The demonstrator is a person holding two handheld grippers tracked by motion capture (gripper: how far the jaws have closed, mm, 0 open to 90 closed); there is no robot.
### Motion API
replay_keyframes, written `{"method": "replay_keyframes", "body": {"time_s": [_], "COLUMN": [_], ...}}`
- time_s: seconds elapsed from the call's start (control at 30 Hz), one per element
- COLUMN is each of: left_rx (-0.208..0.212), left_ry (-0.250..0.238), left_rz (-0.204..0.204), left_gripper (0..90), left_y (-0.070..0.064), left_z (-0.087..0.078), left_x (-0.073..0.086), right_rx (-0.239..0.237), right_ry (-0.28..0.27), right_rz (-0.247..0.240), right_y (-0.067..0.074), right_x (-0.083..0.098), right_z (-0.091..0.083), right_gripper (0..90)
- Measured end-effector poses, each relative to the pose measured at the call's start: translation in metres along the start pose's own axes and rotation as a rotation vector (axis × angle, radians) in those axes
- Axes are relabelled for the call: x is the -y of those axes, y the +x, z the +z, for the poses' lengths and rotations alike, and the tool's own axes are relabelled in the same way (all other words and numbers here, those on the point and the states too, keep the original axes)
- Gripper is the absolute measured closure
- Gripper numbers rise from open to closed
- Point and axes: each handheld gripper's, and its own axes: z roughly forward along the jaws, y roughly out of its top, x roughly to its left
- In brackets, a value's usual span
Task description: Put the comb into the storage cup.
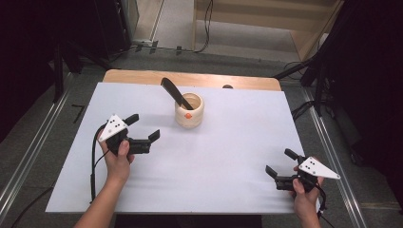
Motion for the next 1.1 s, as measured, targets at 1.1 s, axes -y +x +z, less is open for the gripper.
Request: {"method": "replay_keyframes", "body": {"time_s": [1.1], "left_rx": [-0.050], "left_ry": [0.035], "left_rz": [0.024], "left_gripper": [0.0], "left_y": [0.001], "left_z": [-0.062], "left_x": [0.039], "right_rx": [0.012], "right_ry": [0.004], "right_rz": [0.001], "right_y": [0.001], "right_x": [0.000], "right_z": [0.000], "right_gripper": [0.0]}}
